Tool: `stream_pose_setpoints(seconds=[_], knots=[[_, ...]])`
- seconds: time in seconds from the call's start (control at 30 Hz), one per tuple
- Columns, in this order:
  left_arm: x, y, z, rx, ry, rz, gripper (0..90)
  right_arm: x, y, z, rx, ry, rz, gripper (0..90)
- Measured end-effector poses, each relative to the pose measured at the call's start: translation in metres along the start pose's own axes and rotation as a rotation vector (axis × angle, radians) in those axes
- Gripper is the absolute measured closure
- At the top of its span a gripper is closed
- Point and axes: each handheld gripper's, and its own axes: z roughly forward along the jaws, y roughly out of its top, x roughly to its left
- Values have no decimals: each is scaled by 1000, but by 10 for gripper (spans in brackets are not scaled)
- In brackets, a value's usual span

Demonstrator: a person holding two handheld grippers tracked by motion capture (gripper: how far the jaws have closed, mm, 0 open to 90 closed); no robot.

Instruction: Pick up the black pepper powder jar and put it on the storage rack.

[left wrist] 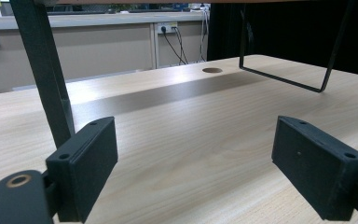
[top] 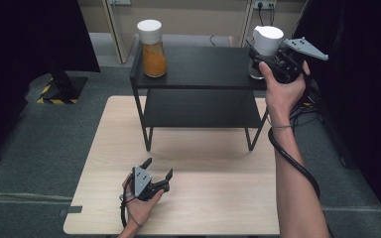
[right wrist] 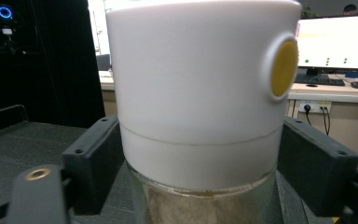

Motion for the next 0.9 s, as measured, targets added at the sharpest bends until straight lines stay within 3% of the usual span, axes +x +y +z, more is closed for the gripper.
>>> stream_pose_setpoints(seconds=[0.43,0.9], knots=[[0,0,0,0,0,3,135,5,-13,-23,-47,6,28,71],[-1,0,0,2,2,7,135,12,-32,-55,-63,37,1,57]])
